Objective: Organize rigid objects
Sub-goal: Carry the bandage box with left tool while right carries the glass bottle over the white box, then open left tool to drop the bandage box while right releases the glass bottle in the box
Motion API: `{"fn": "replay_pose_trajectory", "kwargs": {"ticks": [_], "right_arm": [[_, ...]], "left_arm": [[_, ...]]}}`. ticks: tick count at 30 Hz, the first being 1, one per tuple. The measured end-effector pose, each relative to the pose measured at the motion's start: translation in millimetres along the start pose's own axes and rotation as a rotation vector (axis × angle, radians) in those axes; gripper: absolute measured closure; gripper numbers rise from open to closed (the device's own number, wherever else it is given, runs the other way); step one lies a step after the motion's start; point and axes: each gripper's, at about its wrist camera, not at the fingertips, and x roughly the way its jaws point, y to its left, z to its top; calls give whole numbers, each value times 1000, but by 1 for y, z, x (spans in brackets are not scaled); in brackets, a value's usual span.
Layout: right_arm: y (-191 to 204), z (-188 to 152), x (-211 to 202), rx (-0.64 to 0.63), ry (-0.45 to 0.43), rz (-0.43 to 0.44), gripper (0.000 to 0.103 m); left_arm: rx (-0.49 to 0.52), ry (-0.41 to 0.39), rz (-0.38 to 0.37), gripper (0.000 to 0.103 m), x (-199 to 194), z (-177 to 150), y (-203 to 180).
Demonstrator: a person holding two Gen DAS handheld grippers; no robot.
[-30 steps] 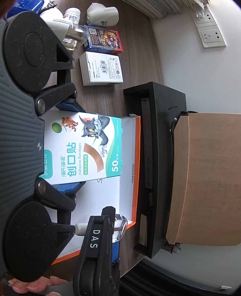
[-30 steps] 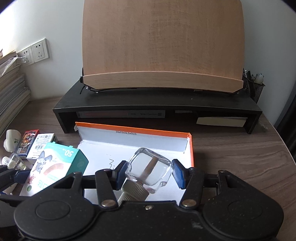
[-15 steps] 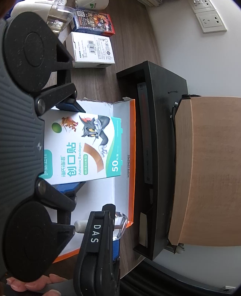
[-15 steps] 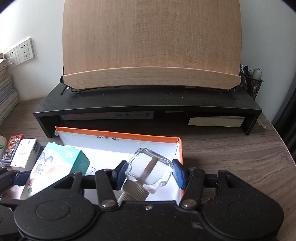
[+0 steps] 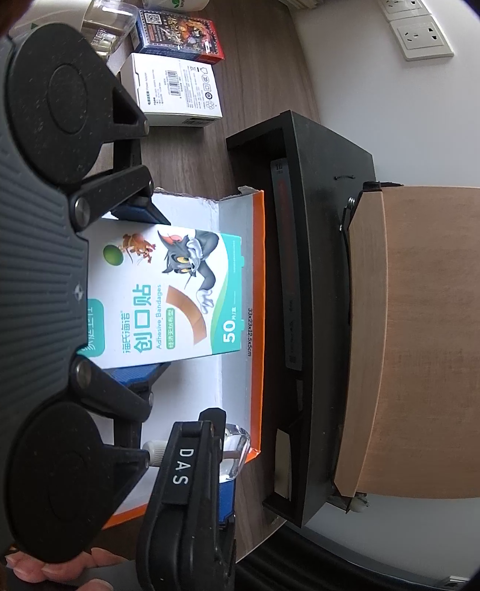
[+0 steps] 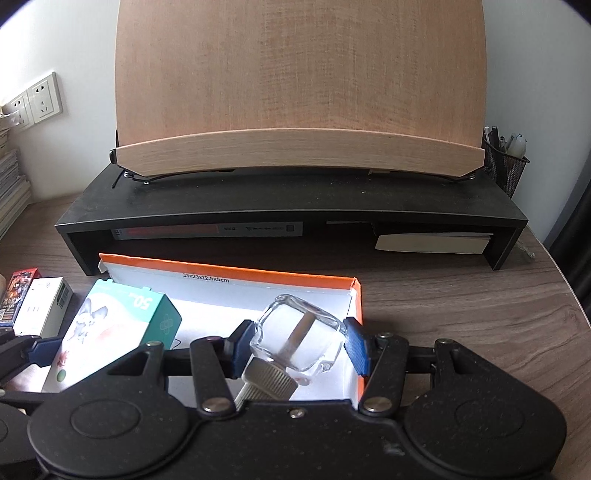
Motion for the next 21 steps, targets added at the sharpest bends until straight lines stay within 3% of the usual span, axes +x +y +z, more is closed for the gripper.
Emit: {"fn": "replay_pose_trajectory", "kwargs": {"ticks": [21], "right_arm": [[4,1,14,-16,16,-2,39]], "left_arm": [[8,-3,3,31,14,5,-5]]}}
